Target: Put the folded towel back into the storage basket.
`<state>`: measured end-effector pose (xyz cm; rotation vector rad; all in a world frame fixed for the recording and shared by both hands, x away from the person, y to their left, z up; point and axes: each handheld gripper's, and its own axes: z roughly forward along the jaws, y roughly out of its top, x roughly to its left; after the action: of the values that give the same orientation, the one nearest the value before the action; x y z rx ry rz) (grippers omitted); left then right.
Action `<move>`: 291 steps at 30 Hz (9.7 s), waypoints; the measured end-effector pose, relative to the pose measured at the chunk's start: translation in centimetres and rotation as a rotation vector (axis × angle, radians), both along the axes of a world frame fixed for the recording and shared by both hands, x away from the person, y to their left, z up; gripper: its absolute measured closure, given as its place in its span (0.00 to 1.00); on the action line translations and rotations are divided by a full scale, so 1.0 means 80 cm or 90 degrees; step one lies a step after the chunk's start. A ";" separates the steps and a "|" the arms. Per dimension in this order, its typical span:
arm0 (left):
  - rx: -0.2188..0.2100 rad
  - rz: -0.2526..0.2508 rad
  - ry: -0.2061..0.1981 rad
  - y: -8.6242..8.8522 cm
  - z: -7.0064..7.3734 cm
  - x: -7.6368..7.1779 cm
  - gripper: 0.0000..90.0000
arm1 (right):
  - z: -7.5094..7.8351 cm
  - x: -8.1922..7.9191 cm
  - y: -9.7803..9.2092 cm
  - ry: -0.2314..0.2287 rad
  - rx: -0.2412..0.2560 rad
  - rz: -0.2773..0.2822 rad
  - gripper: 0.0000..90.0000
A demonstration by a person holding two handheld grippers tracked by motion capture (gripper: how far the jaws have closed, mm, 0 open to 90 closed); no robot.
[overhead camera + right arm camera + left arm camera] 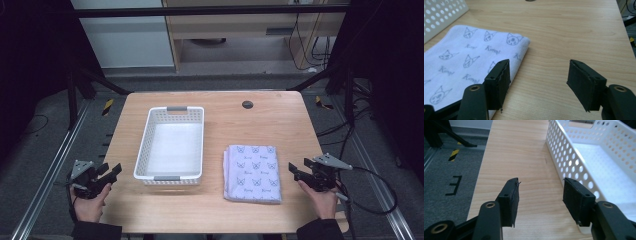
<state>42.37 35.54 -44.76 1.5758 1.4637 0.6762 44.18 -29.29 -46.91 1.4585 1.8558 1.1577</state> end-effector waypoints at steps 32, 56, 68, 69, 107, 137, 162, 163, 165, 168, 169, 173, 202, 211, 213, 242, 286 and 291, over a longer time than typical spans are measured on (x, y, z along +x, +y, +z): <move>-0.006 -0.164 -0.057 -0.111 0.069 -0.004 0.45 | 0.054 0.004 0.003 -0.031 0.029 0.051 0.39; 0.017 -0.289 -0.067 -0.268 0.075 0.010 0.47 | 0.080 0.026 0.027 -0.041 0.054 0.078 0.43; 0.033 -0.330 -0.037 -0.328 0.054 0.011 0.50 | 0.067 0.038 0.032 -0.024 0.050 0.086 0.43; 0.035 -0.331 -0.034 -0.331 0.052 0.011 0.51 | 0.066 0.038 0.032 -0.024 0.048 0.087 0.43; 0.086 -0.349 0.058 -0.387 -0.030 -0.002 0.47 | 0.014 0.063 0.051 0.035 -0.011 0.090 0.40; 0.067 -0.336 0.109 -0.397 -0.071 0.018 0.34 | -0.034 0.087 0.067 0.126 -0.021 0.096 0.52; -0.006 -0.356 0.117 -0.396 -0.067 0.013 0.81 | -0.030 0.084 0.064 0.138 0.027 0.100 0.83; -0.008 -0.359 0.113 -0.395 -0.065 0.013 0.82 | -0.026 0.082 0.064 0.129 0.023 0.101 0.84; -0.004 -0.362 0.107 -0.394 -0.061 0.012 0.82 | -0.019 0.078 0.064 0.119 0.021 0.104 0.84; 0.003 -0.367 0.097 -0.394 -0.056 0.009 0.82 | -0.012 0.074 0.063 0.102 0.021 0.111 0.84; 0.010 -0.369 0.089 -0.394 -0.051 0.007 0.82 | -0.008 0.072 0.064 0.096 0.021 0.111 0.84; 0.019 -0.377 0.061 -0.390 -0.033 0.003 0.82 | 0.013 0.062 0.063 0.059 0.021 0.117 0.84; 0.033 -0.401 0.004 -0.373 0.023 -0.008 0.82 | 0.073 0.034 0.068 -0.033 0.024 0.135 0.84; 0.042 -0.401 -0.020 -0.360 0.048 -0.007 0.82 | 0.099 0.031 0.077 -0.069 0.031 0.141 0.84; 0.042 -0.396 -0.025 -0.353 0.056 -0.005 0.82 | 0.104 0.031 0.082 -0.076 0.031 0.142 0.84; 0.032 -0.347 -0.073 -0.278 0.105 -0.002 0.82 | 0.169 0.053 0.160 -0.125 0.014 0.183 0.84; 0.004 -0.241 -0.100 -0.144 0.115 -0.001 0.82 | 0.199 0.099 0.306 -0.146 -0.001 0.269 0.84; 0.002 -0.220 -0.094 -0.129 0.112 0.003 0.82 | 0.197 0.104 0.323 -0.145 -0.001 0.276 0.84</move>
<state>42.59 25.24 -35.76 1.6889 1.0485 0.5770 52.54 -3.44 -31.18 0.8956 2.0595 1.4499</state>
